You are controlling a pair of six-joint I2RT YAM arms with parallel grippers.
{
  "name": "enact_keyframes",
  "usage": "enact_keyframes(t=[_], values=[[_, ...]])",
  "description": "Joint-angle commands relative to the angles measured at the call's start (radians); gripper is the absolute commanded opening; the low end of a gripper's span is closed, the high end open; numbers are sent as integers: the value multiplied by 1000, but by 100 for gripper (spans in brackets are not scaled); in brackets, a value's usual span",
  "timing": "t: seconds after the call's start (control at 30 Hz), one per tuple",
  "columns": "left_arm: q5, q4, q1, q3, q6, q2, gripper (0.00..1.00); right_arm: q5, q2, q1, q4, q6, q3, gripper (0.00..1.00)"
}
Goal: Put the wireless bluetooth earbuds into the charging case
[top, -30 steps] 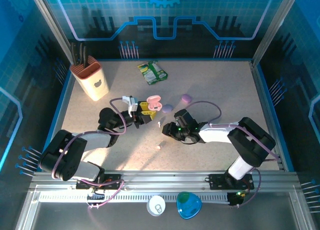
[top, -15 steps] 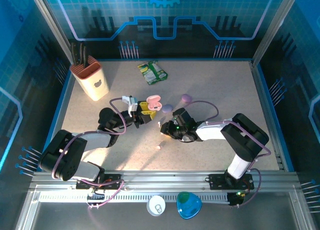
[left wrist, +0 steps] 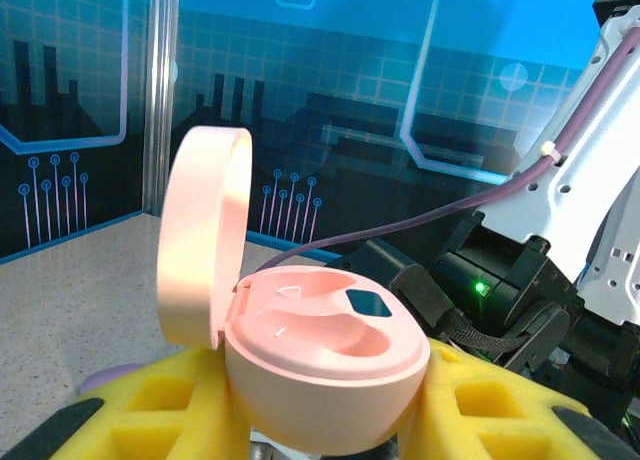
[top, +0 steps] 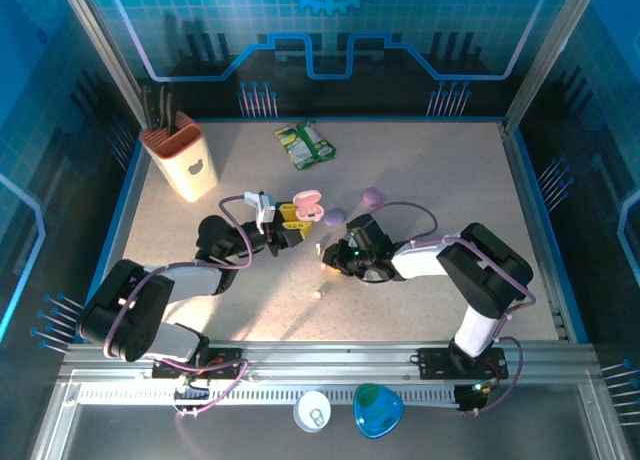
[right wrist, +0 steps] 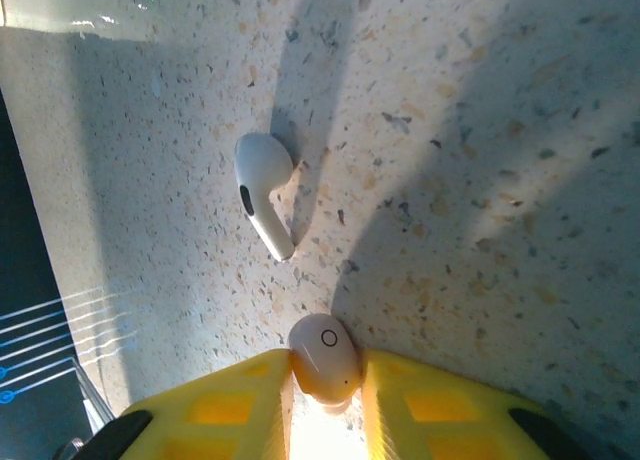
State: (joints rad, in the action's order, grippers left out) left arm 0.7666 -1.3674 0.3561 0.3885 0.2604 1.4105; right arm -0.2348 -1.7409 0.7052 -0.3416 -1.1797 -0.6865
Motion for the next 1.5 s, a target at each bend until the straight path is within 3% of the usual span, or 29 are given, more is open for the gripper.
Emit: enact_keyframes(t=[0.0,0.33,0.73,1.07,1.47], values=[[13,-33,-11,-10,-2,-2,35,15,-50,-12,-88,-16,11,24],[15,-34,-11,-5,1,1,35,17,-87,-18,-95,-44,12,27],[16,-34,-11,-10,-3,-4,35,22,-69,-15,41,12,-38,19],[9,-34,-11,-11,-13,-3,35,167,68,6,256,138,-51,22],[5,-34,-16,-12,-26,17,35,468,230,35,614,255,-77,22]])
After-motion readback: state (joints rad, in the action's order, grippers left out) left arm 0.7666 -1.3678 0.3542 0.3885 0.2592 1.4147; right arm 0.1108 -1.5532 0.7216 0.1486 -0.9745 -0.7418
